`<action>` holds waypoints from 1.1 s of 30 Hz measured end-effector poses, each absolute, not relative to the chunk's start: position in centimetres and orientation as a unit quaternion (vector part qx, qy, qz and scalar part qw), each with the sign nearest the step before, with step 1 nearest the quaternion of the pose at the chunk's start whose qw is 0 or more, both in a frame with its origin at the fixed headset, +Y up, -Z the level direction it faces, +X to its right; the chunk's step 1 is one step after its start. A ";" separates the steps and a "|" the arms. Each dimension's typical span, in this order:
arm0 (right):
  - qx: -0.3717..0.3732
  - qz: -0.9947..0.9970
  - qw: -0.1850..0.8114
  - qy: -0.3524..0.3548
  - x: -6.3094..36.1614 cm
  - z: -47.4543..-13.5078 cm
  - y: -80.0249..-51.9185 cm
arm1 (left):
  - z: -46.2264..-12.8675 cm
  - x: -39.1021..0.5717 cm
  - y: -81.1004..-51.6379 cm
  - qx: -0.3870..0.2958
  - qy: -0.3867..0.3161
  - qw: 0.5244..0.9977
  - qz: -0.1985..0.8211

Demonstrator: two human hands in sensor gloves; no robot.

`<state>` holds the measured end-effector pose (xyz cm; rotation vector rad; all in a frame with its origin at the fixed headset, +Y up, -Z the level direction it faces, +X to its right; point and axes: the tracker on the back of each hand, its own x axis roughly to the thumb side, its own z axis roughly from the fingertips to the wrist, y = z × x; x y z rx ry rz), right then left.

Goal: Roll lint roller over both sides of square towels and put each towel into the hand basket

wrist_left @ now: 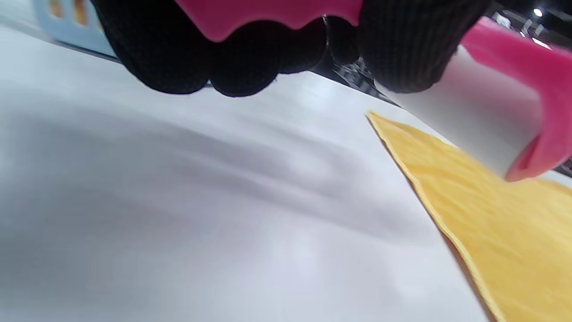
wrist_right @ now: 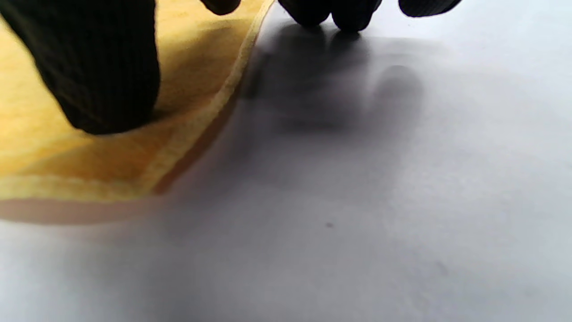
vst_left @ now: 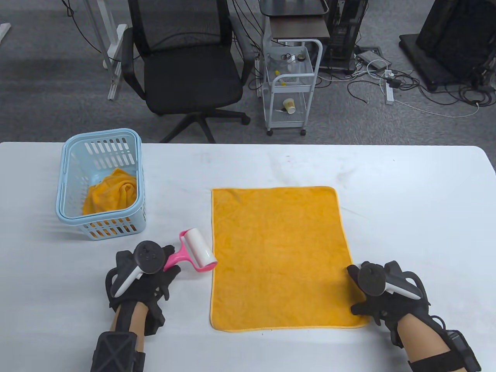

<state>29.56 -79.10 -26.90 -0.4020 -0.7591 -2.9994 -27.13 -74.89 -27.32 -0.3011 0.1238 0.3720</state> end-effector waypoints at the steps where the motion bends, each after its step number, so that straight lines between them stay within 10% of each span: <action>1: -0.129 -0.961 0.011 -0.243 29.6 -26.9 -79.1 | -27.2 -28.1 -75.2 -0.147 0.076 0.966 0.199; 18: -0.127 -0.962 0.013 -0.243 29.5 -26.9 -79.0 | -27.3 -31.9 -78.4 -0.200 0.193 0.952 0.129; 27: -0.141 -0.966 -0.008 -0.217 29.6 -26.8 -77.7 | -25.8 -24.6 -72.0 -0.053 0.006 0.990 0.132; 33: -0.164 -0.966 -0.032 -0.198 30.1 -26.2 -76.3 | -25.2 -17.3 -73.1 -0.121 -0.160 0.973 0.113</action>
